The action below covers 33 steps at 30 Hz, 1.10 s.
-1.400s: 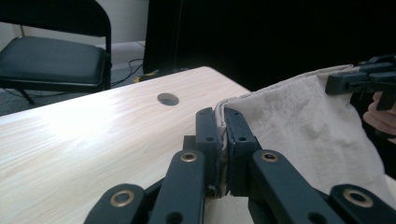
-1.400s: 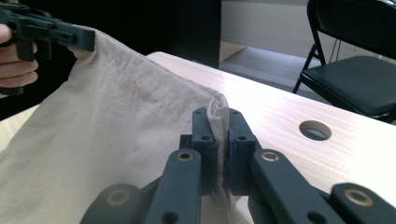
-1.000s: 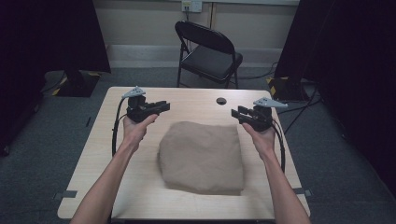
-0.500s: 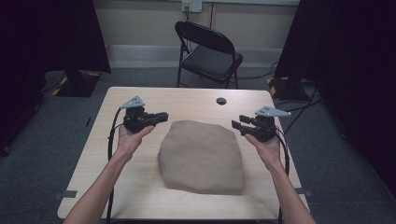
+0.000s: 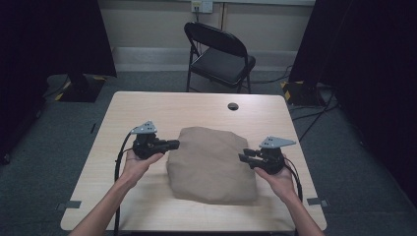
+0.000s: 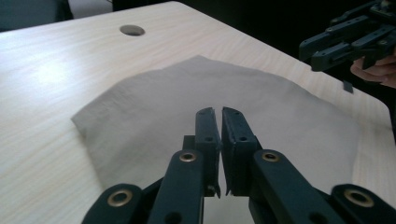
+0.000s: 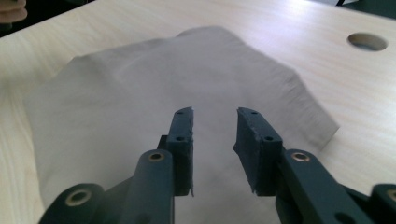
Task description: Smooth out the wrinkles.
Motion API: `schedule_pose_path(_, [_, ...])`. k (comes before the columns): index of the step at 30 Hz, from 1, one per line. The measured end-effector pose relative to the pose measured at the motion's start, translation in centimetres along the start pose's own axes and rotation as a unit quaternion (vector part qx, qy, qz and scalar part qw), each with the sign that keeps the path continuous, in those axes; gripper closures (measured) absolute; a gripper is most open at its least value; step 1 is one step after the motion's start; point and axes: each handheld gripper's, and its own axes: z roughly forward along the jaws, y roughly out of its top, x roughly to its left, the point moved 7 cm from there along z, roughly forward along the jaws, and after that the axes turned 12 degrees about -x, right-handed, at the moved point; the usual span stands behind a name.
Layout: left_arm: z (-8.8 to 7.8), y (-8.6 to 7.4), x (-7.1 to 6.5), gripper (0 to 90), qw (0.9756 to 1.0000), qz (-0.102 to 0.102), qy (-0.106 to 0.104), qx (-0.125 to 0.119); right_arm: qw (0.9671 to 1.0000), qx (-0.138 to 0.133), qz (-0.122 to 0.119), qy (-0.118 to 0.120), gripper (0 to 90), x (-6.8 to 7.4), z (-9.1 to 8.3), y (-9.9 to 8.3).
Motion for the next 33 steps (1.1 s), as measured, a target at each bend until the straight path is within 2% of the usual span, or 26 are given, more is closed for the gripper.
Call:
schedule_pose_path(2, [0.2,-0.8,-0.2,85.7,1.0,-0.001,0.0,0.009,0.9999,0.008,0.003,0.007,70.2,0.2,0.1,-0.8])
schedule_pose_path(5, [1.6,-3.6,-0.7,87.0,0.9989,-0.014,-0.006,0.045,0.9994,0.028,0.011,0.016,74.5,0.3,0.7,-2.5])
schedule_pose_path(7, [2.5,-4.6,-0.9,87.1,0.9977,-0.006,-0.006,0.068,0.9988,0.045,0.002,0.016,75.6,0.3,1.3,-3.3])
schedule_pose_path(9, [3.2,-5.3,-1.1,86.7,0.9966,-0.007,-0.012,0.081,0.9991,0.041,0.0,0.014,76.1,0.4,1.7,-3.2])
schedule_pose_path(11, [3.5,-6.0,-1.0,86.5,0.9955,-0.002,-0.007,0.095,0.9993,0.035,0.002,0.015,76.4,0.3,2.0,-3.1])
schedule_pose_path(14, [3.7,-7.3,-0.7,86.1,0.9925,0.008,0.005,0.122,0.9987,0.051,0.004,0.004,75.9,-0.4,2.5,-4.0])
schedule_pose_path(15, [3.7,-8.1,-0.7,86.1,0.9896,0.022,0.019,0.141,0.9984,0.056,0.005,0.001,75.8,-0.6,2.6,-4.3])
schedule_pose_path(16, [3.6,-8.5,-0.7,86.3,0.9894,0.024,0.019,0.142,0.998,0.063,0.007,-0.003,75.8,-1.0,2.7,-4.6])
schedule_pose_path(17, [3.5,-8.5,-0.8,86.4,0.99,0.017,0.019,0.139,0.9976,0.069,0.007,-0.006,76.0,-1.1,2.7,-4.7])
schedule_pose_path(21, [3.1,-8.7,-0.7,87.0,0.9902,0.009,0.018,0.138,0.9978,0.064,0.012,-0.013,76.7,-1.5,2.4,-4.7])
schedule_pose_path(26, [2.1,-9.1,-1.0,87.0,0.9895,0.01,0.016,0.143,0.9961,0.085,0.01,-0.02,77.6,-1.9,2.5,-5.9])
schedule_pose_path(27, [1.8,-9.2,-1.2,87.0,0.9894,0.005,0.016,0.144,0.9959,0.087,0.012,-0.021,77.6,-2.0,2.5,-6.0])
schedule_pose_path(31, [1.0,-9.3,-1.7,86.4,0.9874,0.004,0.015,0.158,0.9952,0.096,0.009,-0.014,78.4,-1.6,3.0,-6.5])
schedule_pose_path(33, [0.9,-9.1,-1.6,83.5,0.9879,0.007,0.015,0.154,0.9947,0.101,0.003,-0.014,78.5,-1.4,3.3,-6.8])
